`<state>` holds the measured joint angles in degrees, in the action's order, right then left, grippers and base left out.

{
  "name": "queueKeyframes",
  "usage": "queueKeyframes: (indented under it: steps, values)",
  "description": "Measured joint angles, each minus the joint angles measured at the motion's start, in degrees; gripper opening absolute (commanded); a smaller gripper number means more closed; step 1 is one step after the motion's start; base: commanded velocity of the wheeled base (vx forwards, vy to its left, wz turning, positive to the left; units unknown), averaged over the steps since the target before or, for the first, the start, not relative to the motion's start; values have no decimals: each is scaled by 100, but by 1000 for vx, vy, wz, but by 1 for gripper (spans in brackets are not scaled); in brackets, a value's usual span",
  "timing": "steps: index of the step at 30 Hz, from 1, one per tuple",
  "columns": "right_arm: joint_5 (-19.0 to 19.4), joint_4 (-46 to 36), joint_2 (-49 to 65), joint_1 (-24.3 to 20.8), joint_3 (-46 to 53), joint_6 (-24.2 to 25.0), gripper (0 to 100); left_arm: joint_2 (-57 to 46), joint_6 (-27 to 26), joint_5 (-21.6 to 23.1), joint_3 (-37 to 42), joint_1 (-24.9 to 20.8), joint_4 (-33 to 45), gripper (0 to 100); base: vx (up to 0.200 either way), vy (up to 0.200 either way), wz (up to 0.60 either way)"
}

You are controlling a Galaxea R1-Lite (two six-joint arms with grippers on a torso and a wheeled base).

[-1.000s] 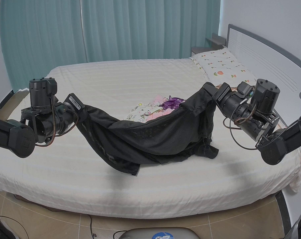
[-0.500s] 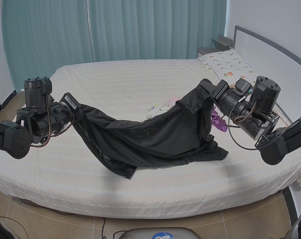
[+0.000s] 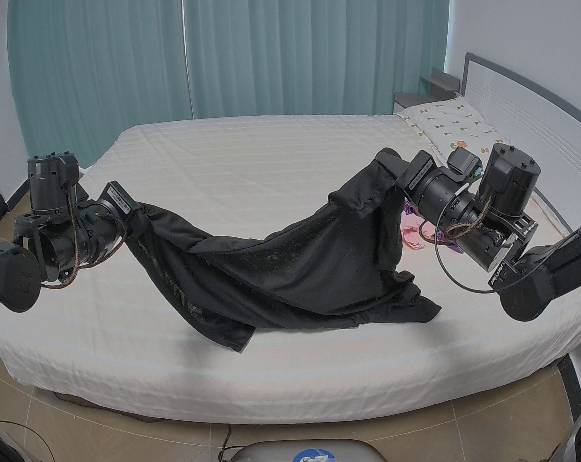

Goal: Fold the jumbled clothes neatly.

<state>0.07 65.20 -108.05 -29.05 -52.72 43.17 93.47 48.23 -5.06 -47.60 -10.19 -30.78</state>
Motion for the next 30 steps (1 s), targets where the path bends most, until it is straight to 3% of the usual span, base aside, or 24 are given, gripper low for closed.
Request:
queueKeyframes:
  steps: [6,21,30]
  values:
    - [0,2,-11,20,9,5,0,-46,0,9,65,80,-12,0,0,200,0]
    - [0,-2,-52,177,129,22,0,-37,0,101,227,91,-37,0,0,0,0]
    - [6,-2,-63,212,184,33,0,5,0,197,218,107,-33,0,200,0,0]
